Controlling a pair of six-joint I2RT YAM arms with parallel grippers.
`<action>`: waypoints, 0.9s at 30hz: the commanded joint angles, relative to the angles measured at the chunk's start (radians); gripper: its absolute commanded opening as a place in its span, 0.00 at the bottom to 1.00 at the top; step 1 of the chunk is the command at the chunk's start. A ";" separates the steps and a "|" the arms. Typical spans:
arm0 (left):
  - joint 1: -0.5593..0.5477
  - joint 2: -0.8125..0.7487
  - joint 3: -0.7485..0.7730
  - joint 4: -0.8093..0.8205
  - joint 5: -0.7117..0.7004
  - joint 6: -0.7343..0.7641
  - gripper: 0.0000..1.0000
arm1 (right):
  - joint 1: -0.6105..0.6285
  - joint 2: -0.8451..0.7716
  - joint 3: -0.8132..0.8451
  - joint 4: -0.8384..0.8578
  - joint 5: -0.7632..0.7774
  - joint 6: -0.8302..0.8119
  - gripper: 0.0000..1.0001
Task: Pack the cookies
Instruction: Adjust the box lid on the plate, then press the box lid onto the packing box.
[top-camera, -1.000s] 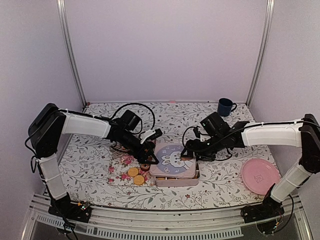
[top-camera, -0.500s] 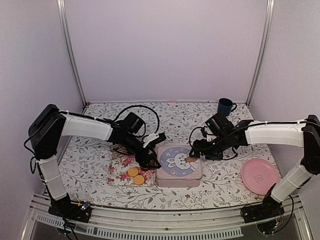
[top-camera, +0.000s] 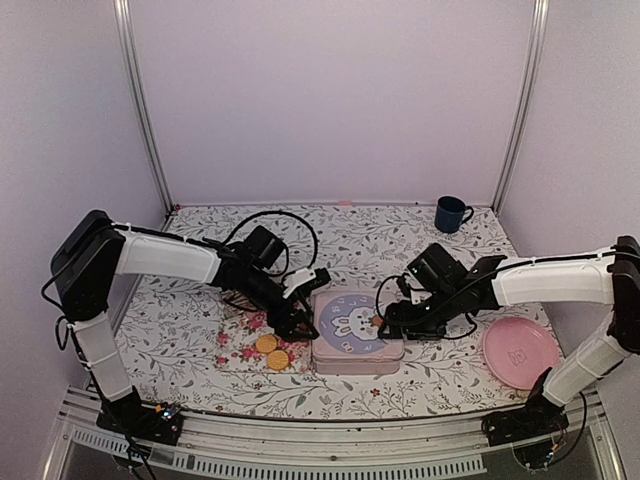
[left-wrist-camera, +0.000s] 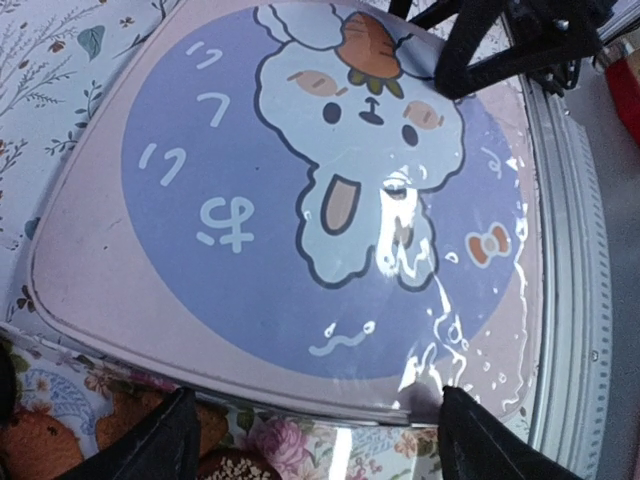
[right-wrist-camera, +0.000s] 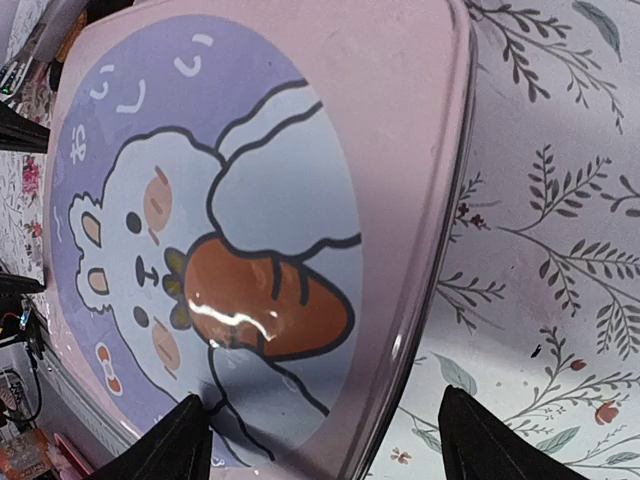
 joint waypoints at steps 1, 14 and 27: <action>-0.025 -0.028 -0.039 -0.030 -0.052 0.062 0.82 | 0.033 -0.046 -0.075 0.008 -0.010 0.067 0.78; -0.043 -0.003 -0.072 -0.018 -0.126 0.068 0.80 | 0.051 -0.063 -0.119 -0.003 0.042 0.093 0.74; -0.065 -0.026 -0.083 -0.036 -0.177 0.107 0.82 | 0.067 -0.134 -0.181 -0.016 0.072 0.105 0.64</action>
